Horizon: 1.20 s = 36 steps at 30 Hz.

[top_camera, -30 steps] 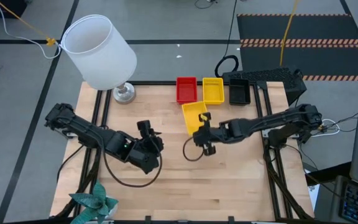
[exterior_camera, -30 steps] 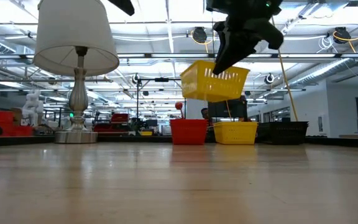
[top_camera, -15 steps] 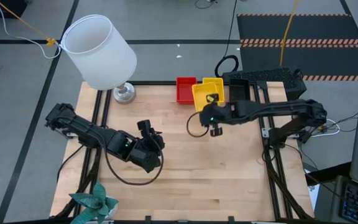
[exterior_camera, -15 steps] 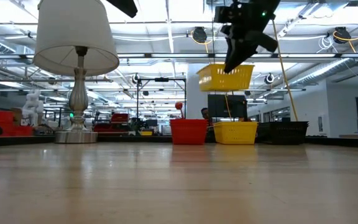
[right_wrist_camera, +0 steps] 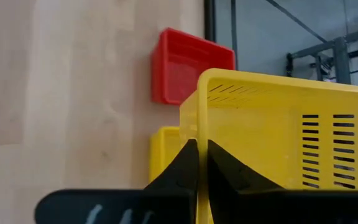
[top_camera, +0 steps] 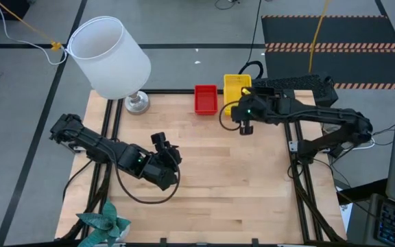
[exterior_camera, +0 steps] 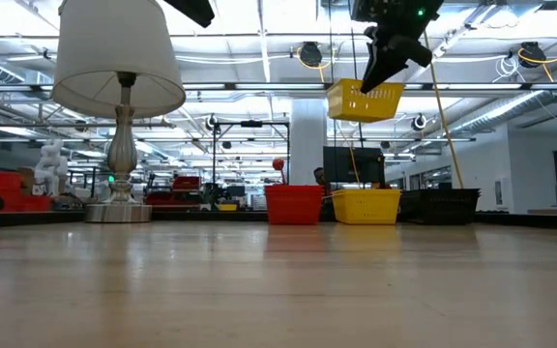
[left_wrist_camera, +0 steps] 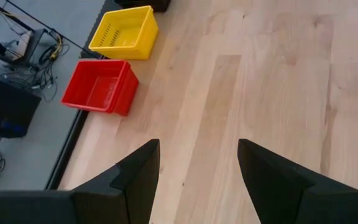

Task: Stack baskets by color
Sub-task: Stack the bottom yellow bin on top of the yellow bin

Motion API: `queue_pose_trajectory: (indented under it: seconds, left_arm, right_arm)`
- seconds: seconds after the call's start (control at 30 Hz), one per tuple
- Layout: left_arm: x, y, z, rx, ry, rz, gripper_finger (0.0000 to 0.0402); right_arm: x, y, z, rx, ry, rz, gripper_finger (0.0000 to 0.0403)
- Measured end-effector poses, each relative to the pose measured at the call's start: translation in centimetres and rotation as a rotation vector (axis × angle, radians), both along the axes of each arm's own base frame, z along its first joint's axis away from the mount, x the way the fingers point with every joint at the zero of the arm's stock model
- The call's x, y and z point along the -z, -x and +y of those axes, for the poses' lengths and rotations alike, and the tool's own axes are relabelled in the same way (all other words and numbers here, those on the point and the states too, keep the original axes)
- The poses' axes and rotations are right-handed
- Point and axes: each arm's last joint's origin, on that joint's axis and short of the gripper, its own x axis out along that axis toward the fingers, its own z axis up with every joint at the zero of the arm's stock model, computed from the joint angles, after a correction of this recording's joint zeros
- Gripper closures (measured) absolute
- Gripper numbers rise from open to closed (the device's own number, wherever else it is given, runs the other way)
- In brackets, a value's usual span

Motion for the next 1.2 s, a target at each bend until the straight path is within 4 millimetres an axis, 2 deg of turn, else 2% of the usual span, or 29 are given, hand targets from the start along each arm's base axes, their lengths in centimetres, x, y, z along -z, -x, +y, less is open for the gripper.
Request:
queue_pose_trajectory:
  seconds: [0.57,0.83,1.2]
  left_arm:
    - [0.0,-0.4,1.0,-0.032,0.001,-0.001,0.0183]
    - [0.0,-0.4,1.1,-0.046,0.020,-0.007,0.0183]
    - [0.0,-0.4,1.1,-0.049,0.031,-0.009,0.0183]
  right_arm:
    - [-0.2,1.9,-6.1,0.026,-0.030,-0.013,0.0396]
    - [0.3,2.2,-6.7,0.004,-0.083,-0.033,0.0396]
    - [4.0,2.0,-7.0,0.005,-0.070,-0.042,0.0396]
